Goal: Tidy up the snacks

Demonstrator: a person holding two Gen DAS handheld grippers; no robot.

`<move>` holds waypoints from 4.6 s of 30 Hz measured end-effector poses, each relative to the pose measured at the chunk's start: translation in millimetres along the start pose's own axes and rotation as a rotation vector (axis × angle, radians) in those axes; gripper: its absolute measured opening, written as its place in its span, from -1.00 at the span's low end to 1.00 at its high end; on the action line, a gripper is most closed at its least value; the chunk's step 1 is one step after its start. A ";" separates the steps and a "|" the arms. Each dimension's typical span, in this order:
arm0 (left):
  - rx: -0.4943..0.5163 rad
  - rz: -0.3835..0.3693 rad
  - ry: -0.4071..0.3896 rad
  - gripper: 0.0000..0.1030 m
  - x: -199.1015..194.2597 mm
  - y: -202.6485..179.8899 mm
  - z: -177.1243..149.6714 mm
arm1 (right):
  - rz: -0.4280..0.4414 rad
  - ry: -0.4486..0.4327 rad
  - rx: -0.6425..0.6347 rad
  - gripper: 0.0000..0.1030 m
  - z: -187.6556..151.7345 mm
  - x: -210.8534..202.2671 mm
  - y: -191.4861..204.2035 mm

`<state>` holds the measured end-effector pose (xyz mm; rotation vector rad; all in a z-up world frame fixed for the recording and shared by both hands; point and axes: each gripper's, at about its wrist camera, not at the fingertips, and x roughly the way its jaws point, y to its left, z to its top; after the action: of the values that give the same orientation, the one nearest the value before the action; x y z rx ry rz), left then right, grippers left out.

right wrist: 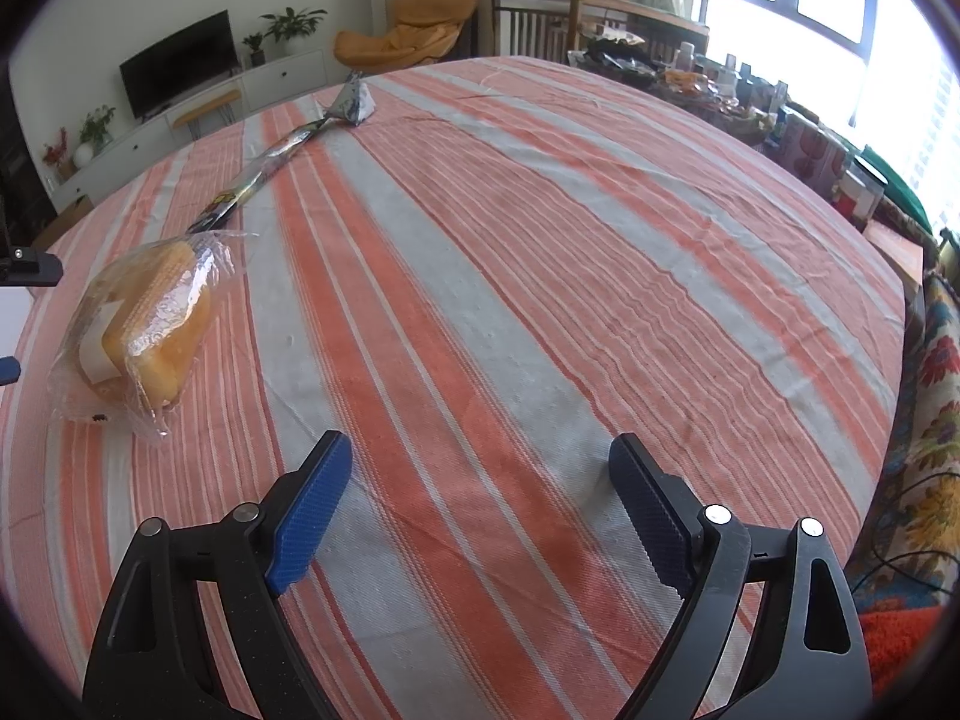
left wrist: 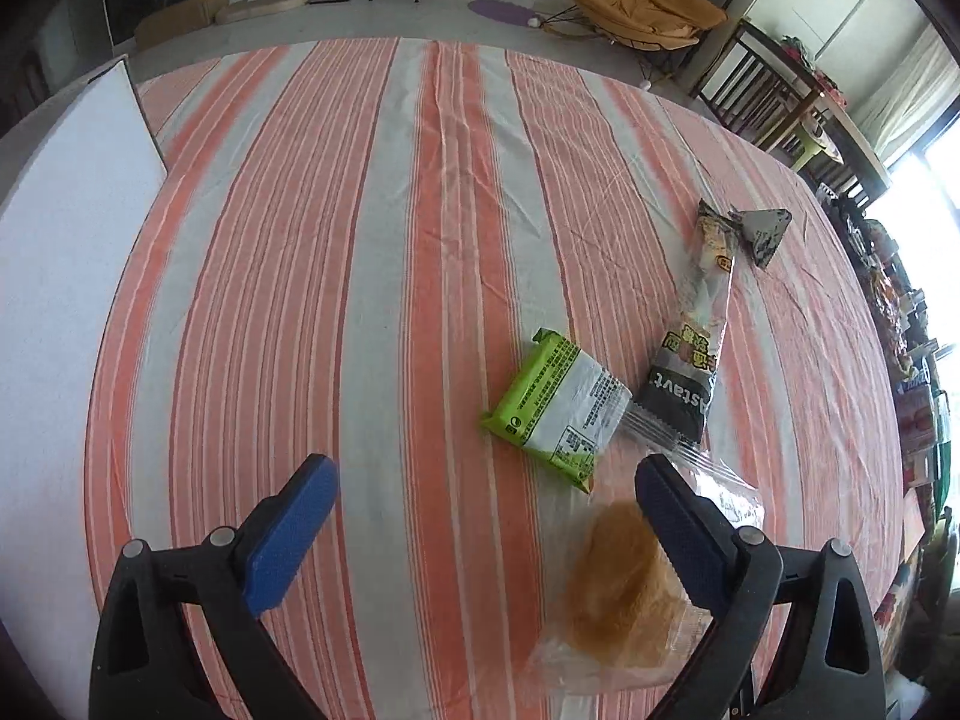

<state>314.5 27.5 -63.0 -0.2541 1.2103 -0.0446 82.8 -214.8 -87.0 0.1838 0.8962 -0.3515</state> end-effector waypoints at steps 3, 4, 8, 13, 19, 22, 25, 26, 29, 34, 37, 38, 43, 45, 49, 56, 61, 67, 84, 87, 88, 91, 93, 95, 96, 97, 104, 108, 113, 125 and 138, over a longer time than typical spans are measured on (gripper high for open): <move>-0.021 0.012 0.011 0.88 16.3 -17.1 19.9 | 0.006 0.002 -0.005 0.78 0.3 0.6 0.8; -0.028 0.015 0.000 0.88 18.7 -21.2 24.4 | 0.008 0.003 -0.007 0.79 0.2 0.8 1.0; 0.056 0.049 0.034 0.88 36.9 -36.5 22.4 | 0.014 0.004 -0.013 0.80 0.0 0.8 1.6; 0.254 0.104 -0.018 0.90 43.5 -42.7 -1.6 | 0.016 0.004 -0.016 0.80 1.8 0.8 0.9; 0.329 0.099 -0.111 -0.04 23.8 -22.8 -23.0 | 0.019 0.005 -0.018 0.80 1.9 -0.3 -0.6; 0.270 0.112 -0.112 -0.04 11.4 2.5 -36.9 | 0.019 0.005 -0.018 0.80 2.3 -0.1 -0.6; 0.224 0.132 -0.126 -0.04 -2.9 23.1 -61.2 | 0.019 0.005 -0.018 0.80 2.4 -0.1 -0.4; 0.210 0.129 -0.134 -0.04 -8.6 30.7 -71.5 | 0.019 0.005 -0.018 0.80 2.3 -0.3 -0.5; 0.193 0.125 -0.151 -0.04 -25.9 48.2 -107.4 | 0.019 0.005 -0.018 0.80 2.3 -0.2 -0.6; 0.207 0.072 -0.178 0.00 -45.5 62.9 -152.9 | 0.018 0.005 -0.018 0.80 2.2 -0.3 -0.7; 0.198 0.001 -0.175 0.77 -47.9 67.6 -164.8 | 0.020 0.005 -0.018 0.80 2.2 -0.3 -0.8; 0.201 -0.016 -0.178 0.89 -48.8 69.4 -169.3 | 0.021 0.005 -0.019 0.80 2.2 -0.3 -0.6; 0.237 -0.018 -0.168 0.89 -53.1 71.0 -183.6 | 0.017 0.005 -0.018 0.80 2.4 0.2 0.0; 0.238 -0.029 -0.180 0.90 -55.5 72.7 -188.5 | 0.015 0.005 -0.017 0.80 2.1 -0.7 -0.9; 0.238 -0.040 -0.177 0.90 -56.3 72.7 -187.6 | 0.017 0.005 -0.017 0.80 1.9 -0.9 -1.3; 0.179 0.022 -0.138 0.90 -39.7 66.2 -145.4 | 0.016 0.005 -0.018 0.80 2.0 -0.6 -0.7; 0.273 0.114 -0.169 1.00 -24.9 53.4 -137.5 | 0.016 0.005 -0.017 0.80 1.9 -0.7 -0.9; 0.280 0.097 -0.240 1.00 -26.4 58.8 -143.1 | 0.017 0.006 -0.018 0.80 1.9 -0.7 -0.7; 0.273 0.099 -0.250 1.00 -26.1 58.9 -142.8 | 0.018 0.007 -0.018 0.80 2.0 -0.5 -0.2; 0.273 0.099 -0.250 1.00 -26.1 58.9 -142.9 | 0.017 0.007 -0.019 0.80 2.1 -0.5 -0.2; 0.273 0.099 -0.250 1.00 -26.1 58.9 -142.8 | 0.018 0.007 -0.018 0.80 2.1 -0.5 -0.2; 0.273 0.099 -0.250 1.00 -26.1 58.9 -142.8 | 0.018 0.007 -0.019 0.80 1.9 -0.7 -0.5; 0.273 0.099 -0.250 1.00 -26.1 58.9 -142.8 | 0.017 0.007 -0.019 0.80 2.1 -0.5 -0.1; 0.273 0.099 -0.250 1.00 -26.1 59.0 -142.8 | 0.018 0.007 -0.018 0.80 1.9 -0.7 -0.4; 0.273 0.099 -0.250 1.00 -26.1 59.0 -142.8 | 0.018 0.007 -0.019 0.80 2.1 -0.4 -0.1; 0.273 0.099 -0.250 1.00 -26.1 59.0 -142.8 | 0.018 0.007 -0.019 0.80 2.1 -0.4 -0.1; 0.273 0.099 -0.250 1.00 -26.1 59.0 -142.8 | 0.017 0.007 -0.019 0.80 2.1 -0.5 -0.1; 0.273 0.099 -0.250 1.00 -26.0 59.0 -142.8 | 0.018 0.007 -0.019 0.80 2.0 -0.6 -0.2; 0.273 0.099 -0.250 1.00 -26.0 59.0 -142.8 | 0.017 0.007 -0.019 0.80 2.0 -0.5 -0.2; 0.273 0.099 -0.250 1.00 -26.0 59.0 -142.8 | 0.018 0.007 -0.019 0.80 2.2 -0.4 0.0; 0.273 0.099 -0.250 1.00 -26.1 59.0 -142.7 | 0.024 0.008 -0.019 0.80 2.0 -0.9 -0.4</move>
<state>166.7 64.9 -98.7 0.0393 0.9530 -0.0885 83.6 -215.6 -85.1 0.1787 0.9046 -0.3201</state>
